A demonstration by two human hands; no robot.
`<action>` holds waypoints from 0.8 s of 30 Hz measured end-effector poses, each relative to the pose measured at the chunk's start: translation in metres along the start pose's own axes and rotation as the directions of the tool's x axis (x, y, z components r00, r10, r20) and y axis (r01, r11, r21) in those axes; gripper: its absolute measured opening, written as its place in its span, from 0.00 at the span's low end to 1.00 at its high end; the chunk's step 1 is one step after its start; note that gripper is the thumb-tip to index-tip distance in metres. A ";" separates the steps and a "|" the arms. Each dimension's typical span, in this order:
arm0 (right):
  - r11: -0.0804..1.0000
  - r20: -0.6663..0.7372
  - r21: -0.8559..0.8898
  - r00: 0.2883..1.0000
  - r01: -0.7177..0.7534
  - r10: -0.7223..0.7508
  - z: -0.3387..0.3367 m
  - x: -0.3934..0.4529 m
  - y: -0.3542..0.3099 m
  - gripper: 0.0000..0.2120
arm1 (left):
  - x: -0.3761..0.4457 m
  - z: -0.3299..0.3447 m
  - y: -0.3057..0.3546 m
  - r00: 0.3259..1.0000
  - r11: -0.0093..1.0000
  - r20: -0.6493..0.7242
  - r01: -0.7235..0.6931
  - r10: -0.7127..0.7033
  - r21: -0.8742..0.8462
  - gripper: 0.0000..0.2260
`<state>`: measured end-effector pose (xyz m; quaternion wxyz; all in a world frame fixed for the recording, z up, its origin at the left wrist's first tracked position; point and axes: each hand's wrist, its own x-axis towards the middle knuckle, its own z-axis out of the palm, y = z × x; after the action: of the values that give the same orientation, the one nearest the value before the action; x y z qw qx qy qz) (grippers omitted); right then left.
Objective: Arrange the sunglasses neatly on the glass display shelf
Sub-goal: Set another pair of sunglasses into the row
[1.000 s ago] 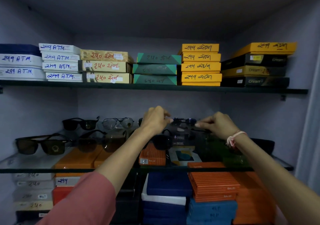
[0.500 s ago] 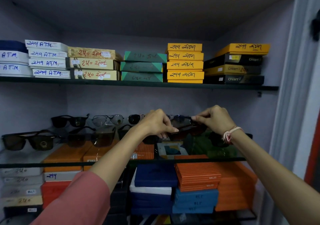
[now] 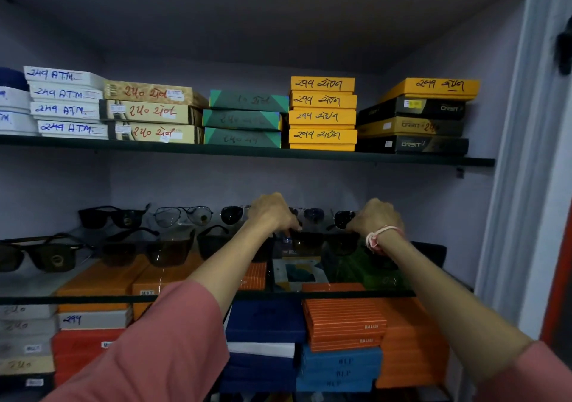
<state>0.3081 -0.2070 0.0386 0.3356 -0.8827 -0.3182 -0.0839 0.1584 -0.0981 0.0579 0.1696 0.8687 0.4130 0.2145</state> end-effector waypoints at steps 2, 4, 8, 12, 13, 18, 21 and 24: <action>0.998 0.019 -0.061 1.000 0.017 -0.016 0.005 0.001 -0.001 0.15 | 0.003 0.002 0.001 0.999 0.999 0.027 0.026 -0.027 0.039 0.18; 0.992 0.019 -0.123 0.999 0.028 -0.026 0.009 0.003 -0.001 0.15 | 0.005 0.006 0.001 0.999 0.996 0.014 0.038 -0.039 0.076 0.20; 0.972 -0.021 -0.231 0.999 0.043 -0.050 0.016 0.007 0.000 0.10 | 0.007 0.016 0.001 0.999 0.992 -0.006 0.039 -0.038 0.120 0.16; 0.957 -0.060 -0.283 0.994 0.067 -0.087 0.024 0.009 0.003 0.11 | 0.007 0.020 0.002 0.999 0.986 -0.048 0.031 -0.024 0.166 0.20; 0.954 -0.061 -0.291 0.994 0.072 -0.093 0.025 0.009 0.003 0.12 | 0.007 0.020 0.002 0.998 0.985 -0.060 0.025 -0.015 0.172 0.21; 0.958 -0.087 -0.271 0.989 0.096 -0.124 0.026 0.010 0.008 0.20 | 0.004 0.025 -0.004 0.982 0.989 -0.182 -0.026 0.053 0.148 0.19; 0.965 -0.127 -0.220 0.976 0.144 -0.175 0.019 0.002 0.010 0.19 | -0.007 0.018 -0.012 0.954 0.990 -0.285 -0.063 0.097 0.123 0.19; 0.976 -0.153 -0.091 0.965 0.198 -0.210 0.002 -0.021 0.008 0.17 | -0.030 0.001 -0.025 0.903 0.985 -0.394 -0.141 0.169 0.099 0.17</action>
<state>0.2962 -0.2212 0.0251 0.3166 -0.8473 -0.3758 -0.2014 0.1256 -0.1073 0.0383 0.0341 0.8415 0.3756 0.3867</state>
